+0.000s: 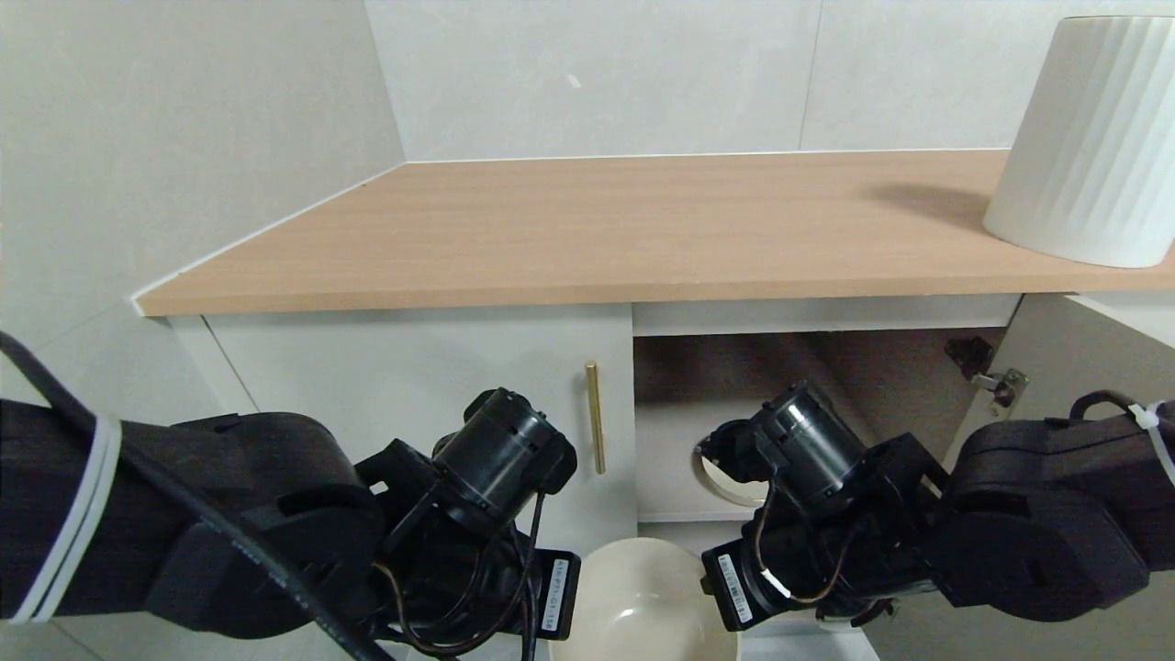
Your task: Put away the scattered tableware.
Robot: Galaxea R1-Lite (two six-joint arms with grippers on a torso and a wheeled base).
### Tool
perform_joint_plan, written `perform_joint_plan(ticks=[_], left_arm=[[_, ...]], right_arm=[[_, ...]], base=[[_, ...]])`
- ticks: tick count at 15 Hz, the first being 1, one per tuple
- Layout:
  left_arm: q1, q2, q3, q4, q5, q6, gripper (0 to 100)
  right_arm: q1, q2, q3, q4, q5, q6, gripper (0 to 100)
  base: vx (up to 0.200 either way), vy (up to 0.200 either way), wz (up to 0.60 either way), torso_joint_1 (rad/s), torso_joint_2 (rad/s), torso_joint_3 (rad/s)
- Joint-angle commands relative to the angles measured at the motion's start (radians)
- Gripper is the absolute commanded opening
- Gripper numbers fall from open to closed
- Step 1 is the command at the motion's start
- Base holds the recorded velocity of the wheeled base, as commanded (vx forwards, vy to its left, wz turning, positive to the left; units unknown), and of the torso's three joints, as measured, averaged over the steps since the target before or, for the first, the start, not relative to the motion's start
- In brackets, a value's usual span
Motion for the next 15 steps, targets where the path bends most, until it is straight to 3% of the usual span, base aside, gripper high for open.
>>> perform_joint_plan(ticks=[1, 5, 8, 10, 15], left_arm=[[-0.001, -0.003, -0.003, -0.003, -0.001, 0.000, 100], [-0.001, -0.003, -0.001, -0.002, -0.001, 0.001, 100], [-0.001, -0.003, -0.001, -0.002, -0.001, 0.001, 100], [-0.001, -0.004, -0.001, -0.002, -0.001, 0.001, 100], [-0.001, -0.004, -0.001, -0.002, -0.001, 0.001, 100]], right_arm=[[0.001, 0.002, 0.000, -0.002, -0.002, 0.001, 0], [-0.016, 0.007, 0.004, 0.005, -0.007, -0.005, 0], [-0.058, 0.045, 0.006, 0.008, -0.099, -0.028, 0], [-0.130, 0.090, 0.003, 0.007, -0.163, -0.080, 0], [-0.274, 0.171, -0.066, -0.004, -0.163, -0.083, 0]], base=[[0.000, 0.000, 0.00, 0.000, 0.00, 0.000], [0.000, 0.000, 0.00, 0.000, 0.00, 0.000], [0.000, 0.000, 0.00, 0.000, 0.00, 0.000], [0.000, 0.000, 0.00, 0.000, 0.00, 0.000], [0.000, 0.000, 0.00, 0.000, 0.00, 0.000]])
